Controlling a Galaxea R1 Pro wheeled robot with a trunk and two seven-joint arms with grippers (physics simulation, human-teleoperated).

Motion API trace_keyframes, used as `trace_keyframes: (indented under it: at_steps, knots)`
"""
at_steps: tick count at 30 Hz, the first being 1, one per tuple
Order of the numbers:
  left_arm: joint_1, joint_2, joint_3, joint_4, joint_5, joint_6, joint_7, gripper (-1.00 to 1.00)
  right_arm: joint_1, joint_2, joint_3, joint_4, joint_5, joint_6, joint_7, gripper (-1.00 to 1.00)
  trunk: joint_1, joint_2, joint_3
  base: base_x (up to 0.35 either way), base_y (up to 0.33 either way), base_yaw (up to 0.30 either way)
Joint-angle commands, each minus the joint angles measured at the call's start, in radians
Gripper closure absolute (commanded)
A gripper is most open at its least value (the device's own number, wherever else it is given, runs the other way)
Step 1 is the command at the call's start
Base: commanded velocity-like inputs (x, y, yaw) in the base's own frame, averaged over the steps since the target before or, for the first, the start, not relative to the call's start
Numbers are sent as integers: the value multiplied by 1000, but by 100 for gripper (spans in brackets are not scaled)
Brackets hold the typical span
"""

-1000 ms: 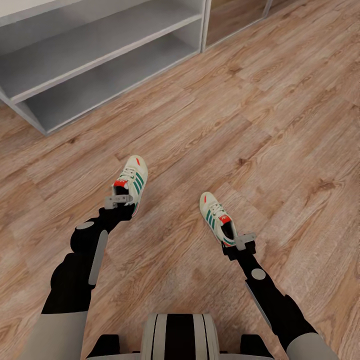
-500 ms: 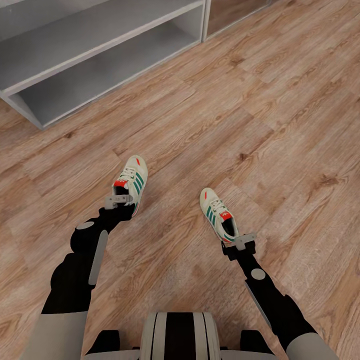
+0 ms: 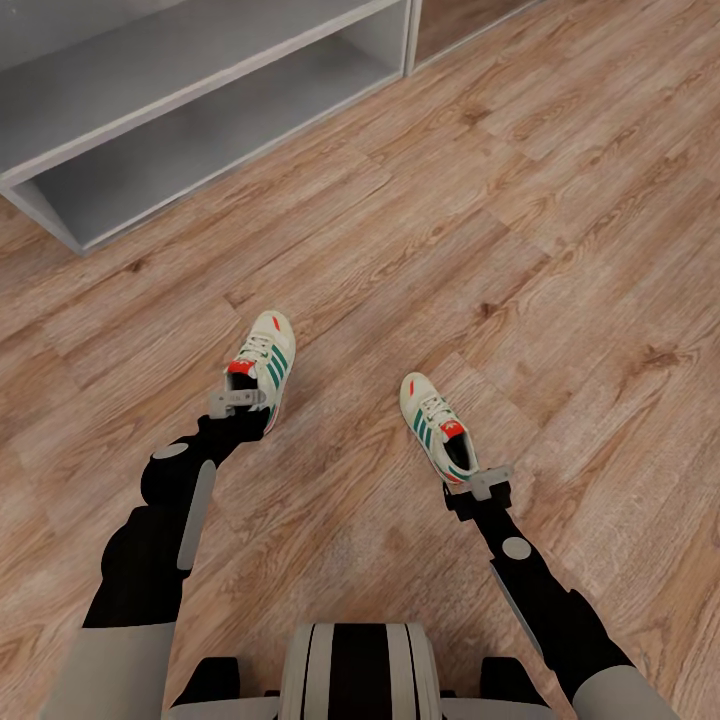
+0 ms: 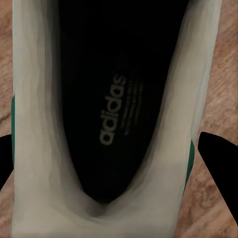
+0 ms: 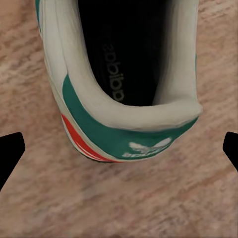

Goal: Pick up the two gym shoes and the two sandals from the corridor floor and place them onto the hallstand (shoe rack) in the corridor, making sure they are on the rack and not on the floor. Arrange them so the two gym shoes are next to each other and the two sandals are next to each other.

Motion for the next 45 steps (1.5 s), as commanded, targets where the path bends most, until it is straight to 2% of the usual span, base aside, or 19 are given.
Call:
trace_keyframes:
  at_steps: [1,17,18,45]
  knots:
    - [0,0,0,0,0,0,0,100,0,0,0,0,0,0,0,-100,0,0,0,0,0,0]
    - [0,0,0,0,-2,0,0,100,0,-1,0,0,-1,0,0,-100,0,0,0,69,0,0]
    - [0,0,0,0,-2,0,0,100,0,-1,0,0,-1,0,0,100,0,0,0,11,0,0]
    - [1,0,2,0,-2,0,0,100,0,5,3,-1,-3,1,1,100,0,0,0,1,0,0]
